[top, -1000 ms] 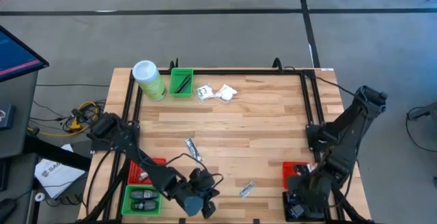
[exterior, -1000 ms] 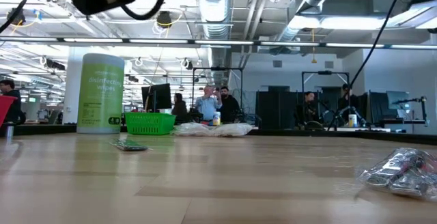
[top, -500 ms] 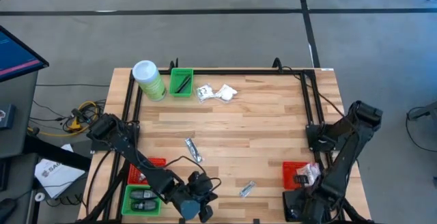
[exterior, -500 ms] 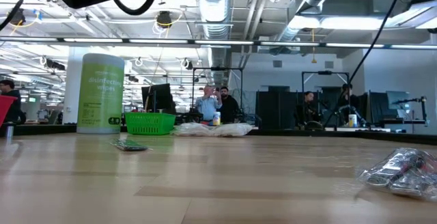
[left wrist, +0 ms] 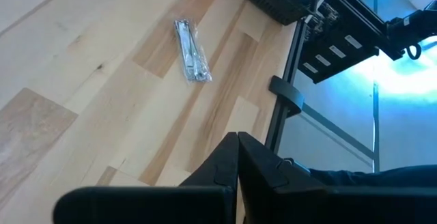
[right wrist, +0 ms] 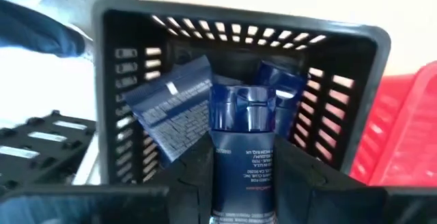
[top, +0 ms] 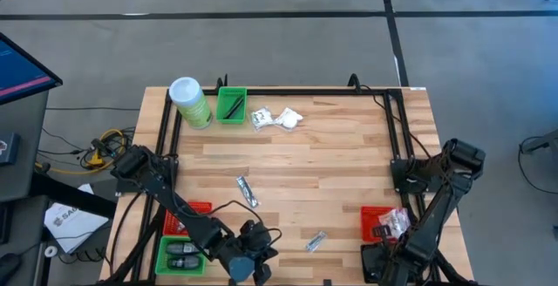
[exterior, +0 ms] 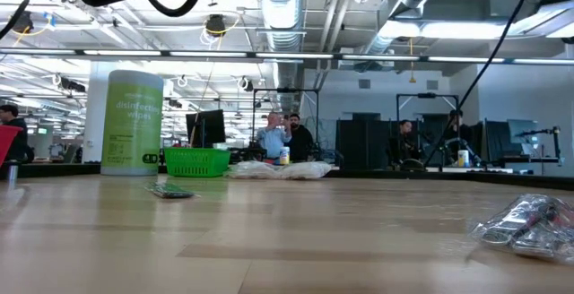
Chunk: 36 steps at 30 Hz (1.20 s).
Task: Pick & Place Travel size toiletries
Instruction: Put the shave cream into the black bin, then put the nail cutter into the left red bin
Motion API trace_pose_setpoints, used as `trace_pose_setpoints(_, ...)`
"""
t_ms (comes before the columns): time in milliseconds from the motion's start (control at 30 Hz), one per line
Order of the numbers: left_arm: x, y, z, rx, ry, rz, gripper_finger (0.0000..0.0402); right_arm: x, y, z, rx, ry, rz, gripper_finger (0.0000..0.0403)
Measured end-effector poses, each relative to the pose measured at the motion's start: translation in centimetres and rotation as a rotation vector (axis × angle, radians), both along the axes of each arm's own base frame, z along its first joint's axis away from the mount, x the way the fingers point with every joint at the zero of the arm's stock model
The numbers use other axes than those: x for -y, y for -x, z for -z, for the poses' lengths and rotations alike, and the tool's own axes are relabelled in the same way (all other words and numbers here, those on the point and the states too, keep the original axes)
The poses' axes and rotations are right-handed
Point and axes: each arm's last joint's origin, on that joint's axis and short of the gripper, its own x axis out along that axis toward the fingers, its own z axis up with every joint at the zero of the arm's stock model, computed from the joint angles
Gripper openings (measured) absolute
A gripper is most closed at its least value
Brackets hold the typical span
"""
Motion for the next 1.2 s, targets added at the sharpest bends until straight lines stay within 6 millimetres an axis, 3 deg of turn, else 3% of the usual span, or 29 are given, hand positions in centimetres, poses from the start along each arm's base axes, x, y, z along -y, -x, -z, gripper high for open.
trace_pose_setpoints(300, 0.0, 0.0, 0.0, 0.001, 0.001, -0.001, 0.0000, 0.1, -0.1, 0.0, 0.005, 0.001, -0.038, 0.0117)
trace_pose_setpoints(733, 0.0, 0.0, 0.0, 0.001, 0.001, -0.001, 0.0000, -0.4, -0.2, -1.8, 0.016, -0.013, -0.060, 0.0250)
trace_pose_setpoints(1033, 0.0, 0.0, 0.0, 0.001, -0.001, -0.002, 0.0000, -0.1, -0.5, -4.0, -0.017, 0.061, -0.111, 0.0260)
trace_pose_setpoints(1200, -0.1, -0.1, 0.0, 0.003, -0.003, -0.006, 0.0000, 0.4, -1.8, -5.6, -0.001, 0.078, -0.126, 0.0260)
